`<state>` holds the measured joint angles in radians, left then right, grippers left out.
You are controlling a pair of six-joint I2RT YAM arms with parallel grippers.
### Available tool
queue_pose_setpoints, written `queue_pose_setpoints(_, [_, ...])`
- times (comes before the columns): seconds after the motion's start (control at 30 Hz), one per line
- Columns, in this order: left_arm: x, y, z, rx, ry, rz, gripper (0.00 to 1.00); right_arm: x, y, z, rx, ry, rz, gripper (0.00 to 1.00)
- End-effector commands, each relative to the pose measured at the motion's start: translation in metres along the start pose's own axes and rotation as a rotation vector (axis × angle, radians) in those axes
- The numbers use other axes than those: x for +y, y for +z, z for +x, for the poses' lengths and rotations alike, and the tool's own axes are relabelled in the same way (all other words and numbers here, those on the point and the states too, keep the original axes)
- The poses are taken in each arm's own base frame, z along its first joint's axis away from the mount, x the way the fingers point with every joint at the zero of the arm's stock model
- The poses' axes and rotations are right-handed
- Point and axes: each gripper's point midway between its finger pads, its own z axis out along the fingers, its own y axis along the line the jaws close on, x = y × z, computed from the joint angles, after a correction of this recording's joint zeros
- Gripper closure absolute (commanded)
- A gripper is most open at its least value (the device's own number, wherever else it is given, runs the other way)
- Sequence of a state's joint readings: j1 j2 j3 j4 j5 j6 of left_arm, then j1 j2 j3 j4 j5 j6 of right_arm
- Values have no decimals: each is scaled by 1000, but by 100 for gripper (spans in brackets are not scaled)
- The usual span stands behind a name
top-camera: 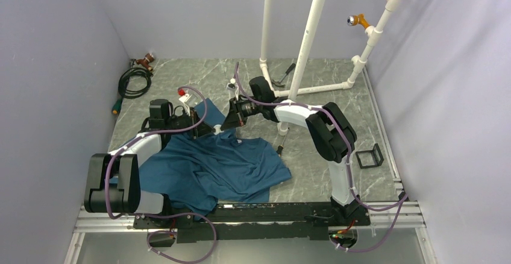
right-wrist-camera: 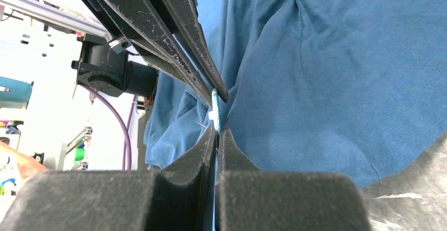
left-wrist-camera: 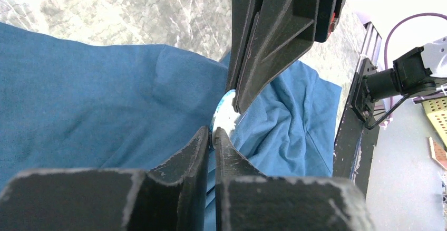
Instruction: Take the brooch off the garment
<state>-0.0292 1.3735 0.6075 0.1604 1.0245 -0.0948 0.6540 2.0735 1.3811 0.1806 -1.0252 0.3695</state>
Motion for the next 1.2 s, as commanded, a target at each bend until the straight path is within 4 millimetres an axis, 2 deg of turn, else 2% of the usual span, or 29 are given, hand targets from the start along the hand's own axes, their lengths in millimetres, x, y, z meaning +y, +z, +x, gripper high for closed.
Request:
queue_pose_setpoints(0.0, [-18, 7, -9, -6, 41, 80, 86, 23, -3, -28, -50, -121, -55, 100])
queue_pose_setpoints(0.07, [-18, 8, -8, -4, 42, 81, 89, 23, -4, -29, -50, -125, -58, 100])
queue_pose_setpoints(0.17, [-16, 8, -6, 4, 39, 75, 100, 22, -4, -30, -49, -127, -55, 100])
queue_pose_setpoints(0.33, [-15, 7, -8, 8, 19, 56, 100, 16, -4, -29, -42, -114, -24, 98])
queue_pose_setpoints(0.47, [-3, 3, -5, 27, -8, -31, 100, 6, -10, -25, -35, -106, 17, 61])
queue_pose_setpoints(0.5, [1, 2, -4, 33, -13, -53, 100, 5, -12, -25, -38, -114, 26, 54])
queue_pose_setpoints(0.57, [5, 1, -5, 38, -19, -79, 100, 1, -15, -22, -34, -123, 38, 47])
queue_pose_setpoints(1.0, [15, 2, -18, 16, -61, -112, 100, -18, -16, 10, 41, -109, 94, 47])
queue_pose_setpoints(1.1, [16, 4, -19, 13, -66, -107, 100, -20, -12, 13, 53, -115, 99, 47])
queue_pose_setpoints(1.17, [16, 4, -20, 13, -66, -107, 100, -22, -9, 13, 55, -114, 103, 50])
